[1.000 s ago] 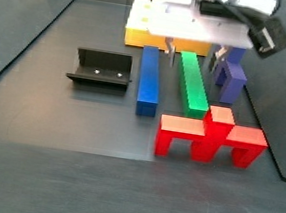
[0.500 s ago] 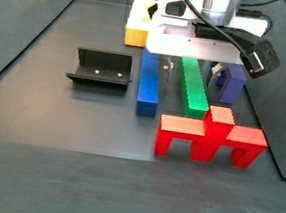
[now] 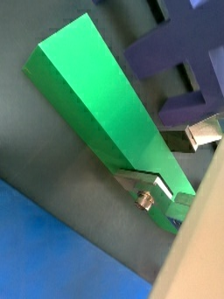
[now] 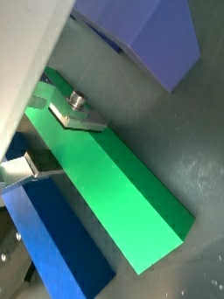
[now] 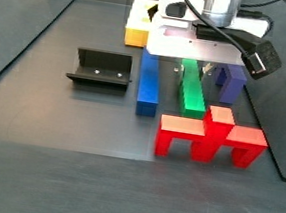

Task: Pick up the green object. Move up. Move to above the board. Insert the green object.
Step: Pick up the green object.

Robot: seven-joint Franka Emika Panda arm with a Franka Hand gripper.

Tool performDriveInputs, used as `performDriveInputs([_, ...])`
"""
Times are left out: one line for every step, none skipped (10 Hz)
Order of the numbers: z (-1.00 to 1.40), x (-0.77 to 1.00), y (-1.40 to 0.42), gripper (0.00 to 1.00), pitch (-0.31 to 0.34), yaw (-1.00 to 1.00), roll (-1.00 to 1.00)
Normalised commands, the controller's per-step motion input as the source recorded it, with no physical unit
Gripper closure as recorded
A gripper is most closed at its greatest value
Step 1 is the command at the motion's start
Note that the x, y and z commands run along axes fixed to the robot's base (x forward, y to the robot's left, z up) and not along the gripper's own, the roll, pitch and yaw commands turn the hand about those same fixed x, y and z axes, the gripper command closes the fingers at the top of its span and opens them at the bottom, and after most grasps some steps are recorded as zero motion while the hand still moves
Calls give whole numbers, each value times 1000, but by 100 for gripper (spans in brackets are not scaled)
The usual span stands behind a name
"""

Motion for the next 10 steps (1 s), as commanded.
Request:
performDriveInputs([0, 0, 0, 100, 0, 0, 0])
performDriveInputs([0, 0, 0, 100, 0, 0, 0])
performDriveInputs([0, 0, 0, 100, 0, 0, 0])
performDriveInputs([0, 0, 0, 100, 0, 0, 0])
performDriveInputs([0, 0, 0, 100, 0, 0, 0])
performDriveInputs([0, 0, 0, 100, 0, 0, 0])
performDriveInputs([0, 0, 0, 100, 0, 0, 0])
performDriveInputs([0, 0, 0, 100, 0, 0, 0])
performDriveInputs([0, 0, 0, 100, 0, 0, 0])
performDriveInputs([0, 0, 0, 100, 0, 0, 0])
